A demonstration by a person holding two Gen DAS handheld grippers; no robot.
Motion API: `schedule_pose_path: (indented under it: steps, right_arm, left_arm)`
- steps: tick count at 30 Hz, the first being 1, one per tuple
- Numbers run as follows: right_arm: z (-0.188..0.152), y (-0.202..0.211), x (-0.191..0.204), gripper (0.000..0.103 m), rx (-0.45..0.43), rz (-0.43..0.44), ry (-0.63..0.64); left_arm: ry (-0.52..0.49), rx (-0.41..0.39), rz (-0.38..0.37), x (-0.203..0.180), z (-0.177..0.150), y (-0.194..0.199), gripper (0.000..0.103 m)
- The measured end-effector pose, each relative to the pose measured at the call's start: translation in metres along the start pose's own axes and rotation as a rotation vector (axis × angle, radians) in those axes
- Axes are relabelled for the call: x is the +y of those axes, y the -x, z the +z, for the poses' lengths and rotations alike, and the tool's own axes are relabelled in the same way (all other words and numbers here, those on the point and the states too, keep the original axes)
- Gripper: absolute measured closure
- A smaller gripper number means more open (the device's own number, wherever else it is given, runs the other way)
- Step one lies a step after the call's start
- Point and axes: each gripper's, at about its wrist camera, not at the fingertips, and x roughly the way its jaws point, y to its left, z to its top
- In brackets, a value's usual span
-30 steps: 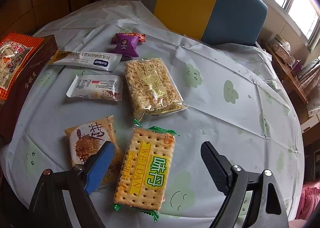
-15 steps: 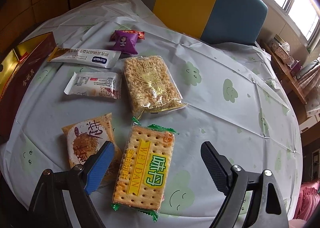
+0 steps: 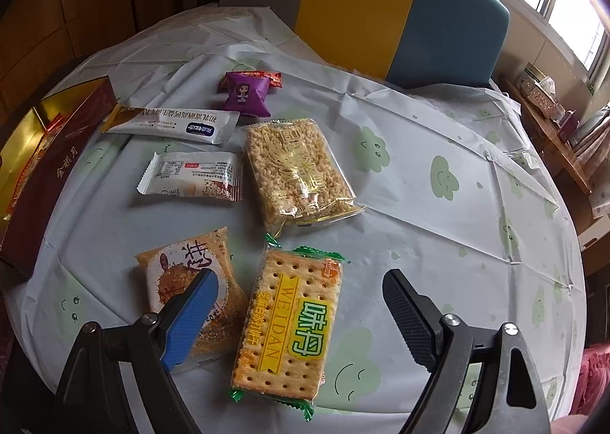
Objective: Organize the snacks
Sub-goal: 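Lower the red bag into the tin and open the left gripper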
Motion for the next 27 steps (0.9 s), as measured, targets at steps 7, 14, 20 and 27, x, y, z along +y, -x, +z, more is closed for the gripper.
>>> schedule_pose_path:
  steps: [7,14,20,27]
  right_arm:
    - [0.003,0.005,-0.004,0.013,-0.027,0.015,-0.024]
    - [0.003,0.007,-0.010,0.017,-0.035,0.021,-0.058]
    - [0.003,0.007,-0.014,0.019,-0.028,0.020,-0.079]
    - [0.003,0.007,-0.020,0.023,-0.020,0.025,-0.110]
  left_arm:
    - [-0.061,-0.020,-0.050,-0.024,-0.009,0.015,0.081]
    - [-0.105,-0.023,-0.083,-0.042,-0.015,0.022,0.081]
    - [-0.138,-0.010,-0.109,-0.056,-0.021,0.023,0.080]
    - [-0.172,0.003,-0.130,-0.070,-0.026,0.022,0.080]
